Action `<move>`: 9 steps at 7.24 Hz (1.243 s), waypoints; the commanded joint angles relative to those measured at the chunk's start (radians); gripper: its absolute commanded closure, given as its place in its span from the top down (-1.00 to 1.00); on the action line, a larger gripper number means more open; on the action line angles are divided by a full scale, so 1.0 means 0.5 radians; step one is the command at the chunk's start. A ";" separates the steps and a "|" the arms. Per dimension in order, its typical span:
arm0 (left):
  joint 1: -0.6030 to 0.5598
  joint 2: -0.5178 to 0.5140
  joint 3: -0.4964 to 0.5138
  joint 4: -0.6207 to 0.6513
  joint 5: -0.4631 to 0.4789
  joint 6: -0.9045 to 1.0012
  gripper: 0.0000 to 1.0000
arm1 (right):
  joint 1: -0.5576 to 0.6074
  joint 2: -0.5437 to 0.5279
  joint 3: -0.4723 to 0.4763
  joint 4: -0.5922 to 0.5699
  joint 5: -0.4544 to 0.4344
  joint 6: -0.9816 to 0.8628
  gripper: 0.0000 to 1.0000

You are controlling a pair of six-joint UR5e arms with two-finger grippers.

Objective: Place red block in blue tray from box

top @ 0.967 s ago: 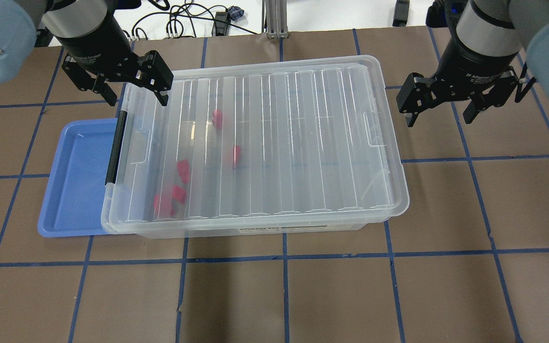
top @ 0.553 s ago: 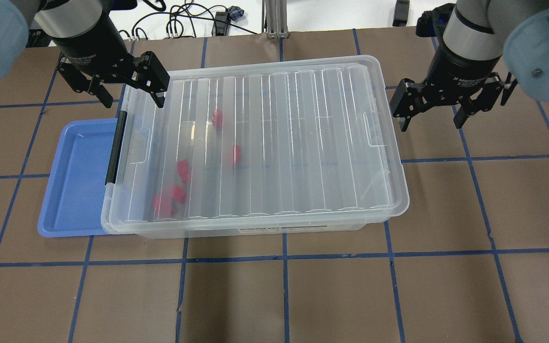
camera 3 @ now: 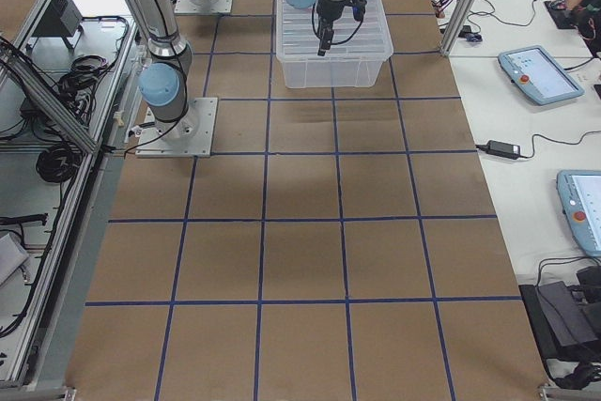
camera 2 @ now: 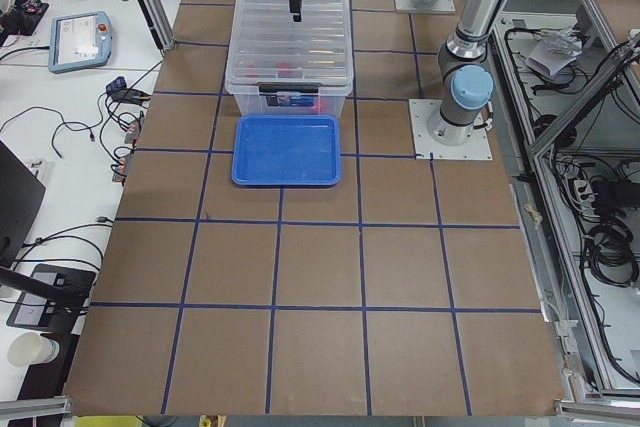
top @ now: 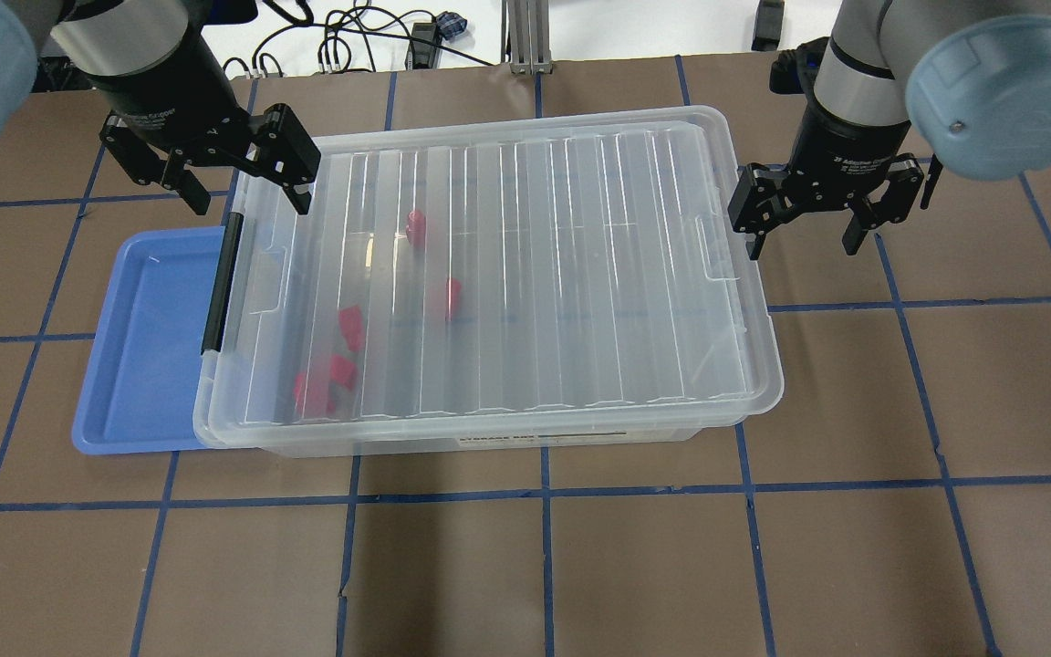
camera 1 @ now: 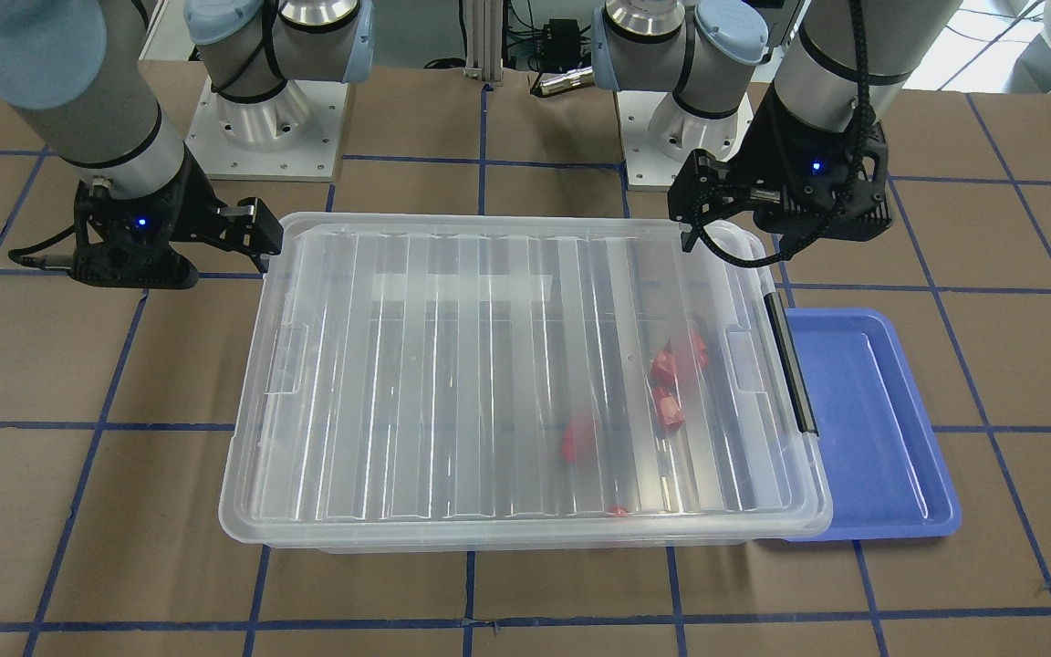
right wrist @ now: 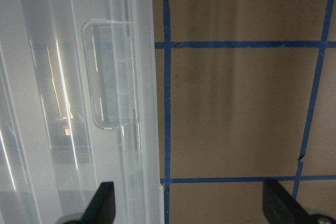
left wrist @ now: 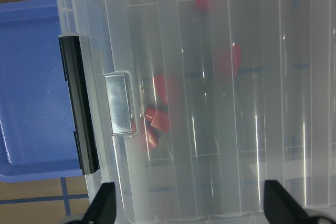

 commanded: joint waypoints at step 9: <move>0.008 0.000 -0.010 -0.008 -0.012 -0.007 1.00 | -0.010 0.295 0.008 -0.293 -0.003 -0.029 1.00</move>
